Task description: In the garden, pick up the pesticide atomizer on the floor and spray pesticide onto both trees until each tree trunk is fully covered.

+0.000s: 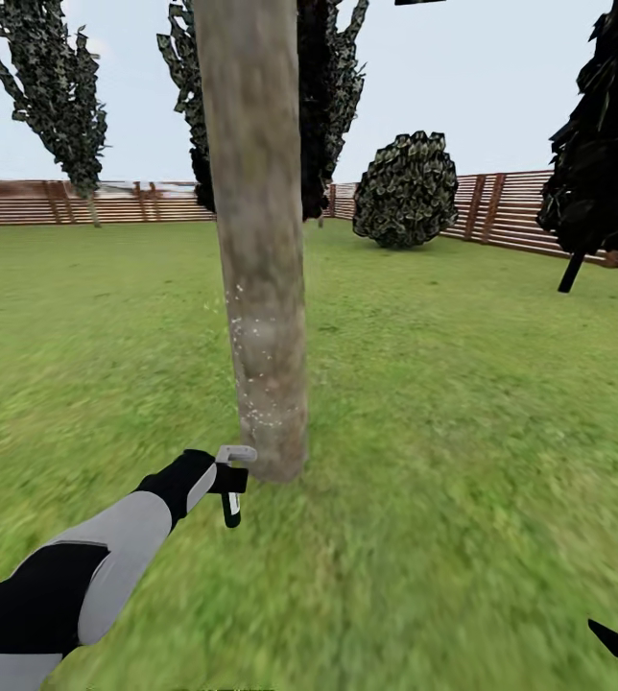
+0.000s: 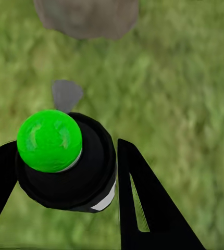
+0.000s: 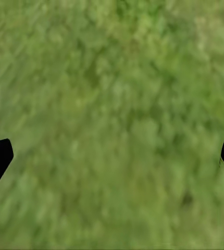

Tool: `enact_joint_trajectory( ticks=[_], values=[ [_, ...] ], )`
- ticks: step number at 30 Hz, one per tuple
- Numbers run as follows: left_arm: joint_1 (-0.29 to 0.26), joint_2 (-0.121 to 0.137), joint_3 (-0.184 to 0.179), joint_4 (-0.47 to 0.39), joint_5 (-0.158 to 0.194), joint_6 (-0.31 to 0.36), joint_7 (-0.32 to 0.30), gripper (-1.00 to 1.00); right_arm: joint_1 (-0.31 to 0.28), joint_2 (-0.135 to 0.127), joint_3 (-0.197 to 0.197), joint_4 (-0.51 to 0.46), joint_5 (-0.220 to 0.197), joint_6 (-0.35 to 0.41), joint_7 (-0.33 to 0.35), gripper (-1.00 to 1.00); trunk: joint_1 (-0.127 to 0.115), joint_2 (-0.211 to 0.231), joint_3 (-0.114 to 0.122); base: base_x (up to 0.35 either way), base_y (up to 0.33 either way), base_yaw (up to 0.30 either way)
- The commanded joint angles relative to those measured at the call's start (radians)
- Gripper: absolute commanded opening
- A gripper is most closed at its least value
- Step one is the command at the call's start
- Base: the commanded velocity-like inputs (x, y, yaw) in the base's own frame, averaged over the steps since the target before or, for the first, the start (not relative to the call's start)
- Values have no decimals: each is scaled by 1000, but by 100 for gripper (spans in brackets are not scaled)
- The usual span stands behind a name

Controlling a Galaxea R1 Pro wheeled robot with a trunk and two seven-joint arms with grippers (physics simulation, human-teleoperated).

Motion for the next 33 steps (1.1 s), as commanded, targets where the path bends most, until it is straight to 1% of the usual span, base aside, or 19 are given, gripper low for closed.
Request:
enact_joint_trajectory(
  ticks=[1, 5, 14, 19, 33],
  values=[
    [0, 0, 0, 0, 0, 0, 0, -100, 0, 0, 0, 0, 0, 0, 0, 100, 0, 0, 0, 0, -343, 254],
    [0, 0, 0, 1, 0, 0, 0, -100, 0, 0, 0, 0, 0, 0, 0, 100, 0, 0, 0, 44, -343, 201],
    [0, -1, -1, 1, 0, 0, 0, -100, 0, 0, 0, 0, 0, 0, 0, 100, 0, 0, 0, 117, -343, 40],
    [0, -3, -1, 0, 0, 0, 0, -100, 0, 0, 0, 0, 0, 0, 0, 100, 0, 0, 0, 111, -342, 226],
    [0, -3, 0, 0, 1, 0, 0, -100, 0, 0, 0, 0, 0, 0, 0, 100, 0, 0, 0, 4, -344, 254]
  ],
)
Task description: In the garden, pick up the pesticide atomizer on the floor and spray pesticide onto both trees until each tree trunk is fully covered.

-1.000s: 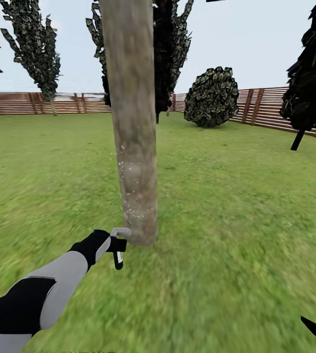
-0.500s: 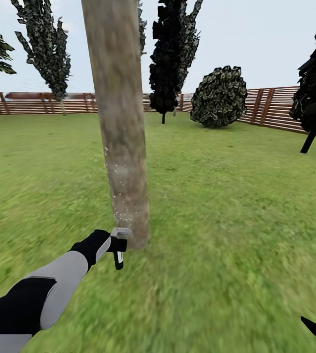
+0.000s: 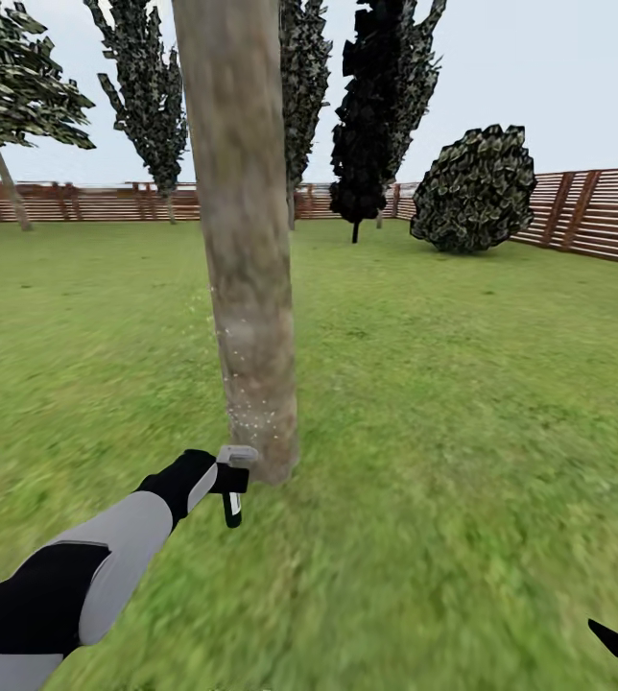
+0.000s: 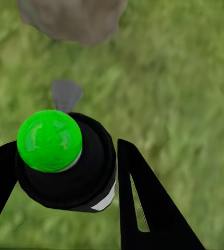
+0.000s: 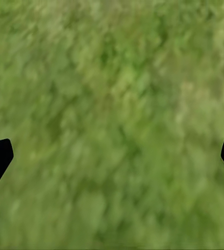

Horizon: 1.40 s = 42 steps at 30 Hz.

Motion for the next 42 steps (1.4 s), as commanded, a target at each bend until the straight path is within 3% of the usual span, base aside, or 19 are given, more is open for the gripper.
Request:
enact_joint_trajectory(
  ticks=[1, 13, 18, 20, 23, 24, 29, 35, 42],
  values=[
    [0, 0, 0, 0, 0, 0, 0, -100, 0, 0, 0, 0, 0, 0, 0, 100, 0, 0, 0, 0, -344, 254],
    [0, 0, 1, 0, 0, 0, 0, -100, 0, 1, 0, 0, 0, 0, 0, 100, 0, 0, 0, 0, -299, 253],
    [0, 21, 3, -11, -4, 2, 1, -100, 0, 2, 0, 2, 0, 0, -3, 100, 0, 0, 0, 0, -8, 38],
    [-1, 28, 3, -68, -8, 13, 2, -100, 0, 2, 0, 1, 0, 0, -3, 100, 0, 0, 0, 0, -1, 3],
    [-3, 28, -1, -165, -46, 135, 3, -100, 0, 1, 0, 2, 0, 0, -4, 100, 0, 0, 0, 0, 0, 0],
    [-7, 28, -2, -222, -87, 247, 2, -100, 0, 0, 0, 2, 0, 0, -5, 100, 0, 0, 0, 0, 0, 0],
    [-24, 22, -2, -301, -106, 389, 1, -100, 0, -1, 0, 2, 0, 0, -5, 100, 0, 0, 0, 0, 0, 0],
    [-148, 5, -3, -303, -105, 477, 0, -100, 0, -2, -2, 2, 0, 0, -5, 100, 0, 0, 0, 0, 0, 0],
    [-231, -21, -3, -302, -104, 487, 0, -100, 0, -2, -2, 2, 0, 0, -6, 100, 0, 0, 0, 0, 0, 0]
  ],
)
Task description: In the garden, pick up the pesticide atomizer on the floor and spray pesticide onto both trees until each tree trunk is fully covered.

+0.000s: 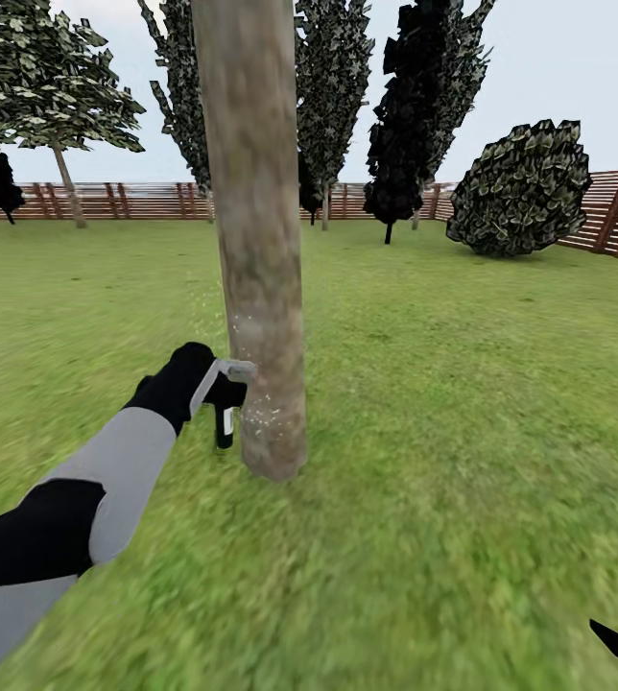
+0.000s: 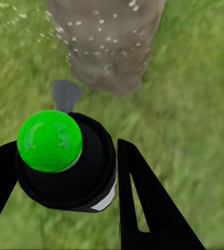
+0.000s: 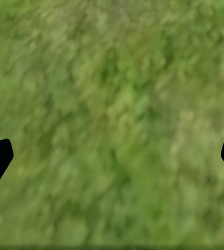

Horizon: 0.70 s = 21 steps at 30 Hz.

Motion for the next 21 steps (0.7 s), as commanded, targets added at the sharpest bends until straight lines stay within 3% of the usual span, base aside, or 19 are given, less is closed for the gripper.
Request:
enact_joint_trajectory(
  ticks=[1, 21],
  values=[
    [-6, -2, 0, 0, -3, 0, 0, -100, 0, 0, 0, 0, 0, 0, 0, 100, 0, 0, 0, 0, 0, 0],
    [-198, -22, 0, 11, 0, 7, 1, -100, 0, -1, -2, 0, 0, 0, 1, 100, 0, 0, 0, 0, 0, 0]
  ],
)
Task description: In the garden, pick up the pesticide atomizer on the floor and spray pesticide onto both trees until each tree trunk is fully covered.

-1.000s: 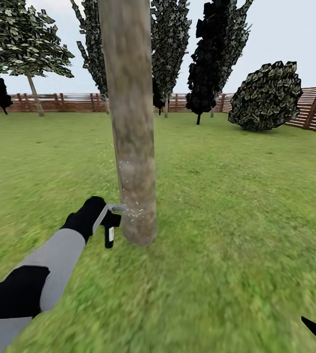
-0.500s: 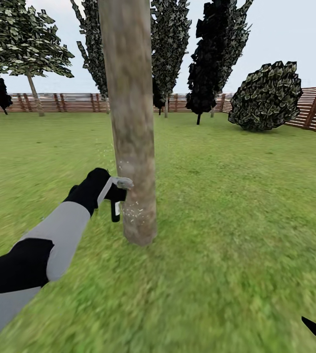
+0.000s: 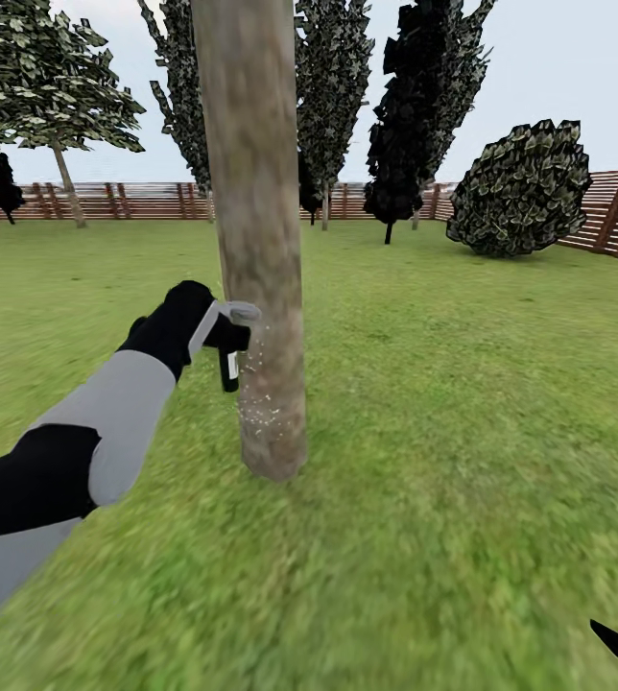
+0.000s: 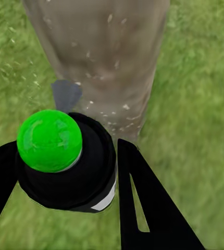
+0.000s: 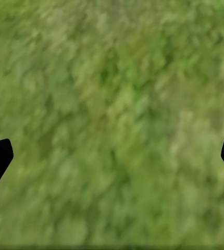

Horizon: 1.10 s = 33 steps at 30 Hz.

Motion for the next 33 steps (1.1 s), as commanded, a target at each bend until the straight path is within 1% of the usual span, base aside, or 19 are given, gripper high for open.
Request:
enact_joint_trajectory(
  ticks=[1, 5, 8, 10, 13, 16, 17, 20, 23, 30, 33],
  values=[
    [-14, 0, 0, 0, 0, 2, 0, -100, 0, 0, 0, 0, 0, 0, 0, 100, 0, 0, 0, 0, 0, 0],
    [-49, -9, 0, 6, 0, 3, 0, -100, 0, 0, 0, 0, 0, 0, 0, 100, 0, 0, 0, 0, 0, 0],
    [-100, -17, 0, 44, 0, 4, 0, -100, 0, 0, 0, 0, 0, 0, 0, 100, 0, 0, 0, 0, 0, 0],
    [-124, -19, 0, 57, 0, 4, 0, -100, 0, 0, 0, 0, 0, 0, 0, 100, 0, 0, 0, 0, 0, 0],
    [-184, -20, 0, 99, 0, 4, 0, -100, 0, 0, 0, 0, 0, 0, 0, 100, 0, 0, 0, 0, 0, 0],
    [-253, -20, 0, 165, 0, 4, 0, -100, 0, 0, 0, 0, 0, 0, 0, 100, 0, 0, 0, 0, 0, 0],
    [-265, -20, 0, 178, 0, 4, 0, -100, 0, 0, 0, 0, 0, 0, 0, 100, 0, 0, 0, 0, 0, 0],
    [-275, -20, 0, 191, 0, 4, 0, -100, 0, 0, 0, 0, 0, 0, 0, 100, 0, 0, 0, 0, 0, 0],
    [-278, -20, -1, 257, 0, 3, 0, -100, 0, 0, 0, 0, 0, 0, 0, 100, 0, 0, 0, 0, 0, 0],
    [-274, -17, -2, 340, 0, -4, 1, -100, 0, 0, 0, 0, 0, 0, 0, 100, 0, 0, 0, 0, 0, 0],
    [-271, -17, -2, 429, -2, -14, 0, -100, 0, 0, 0, 0, 0, 0, 0, 100, 0, 0, 0, 0, 0, 0]
  ],
)
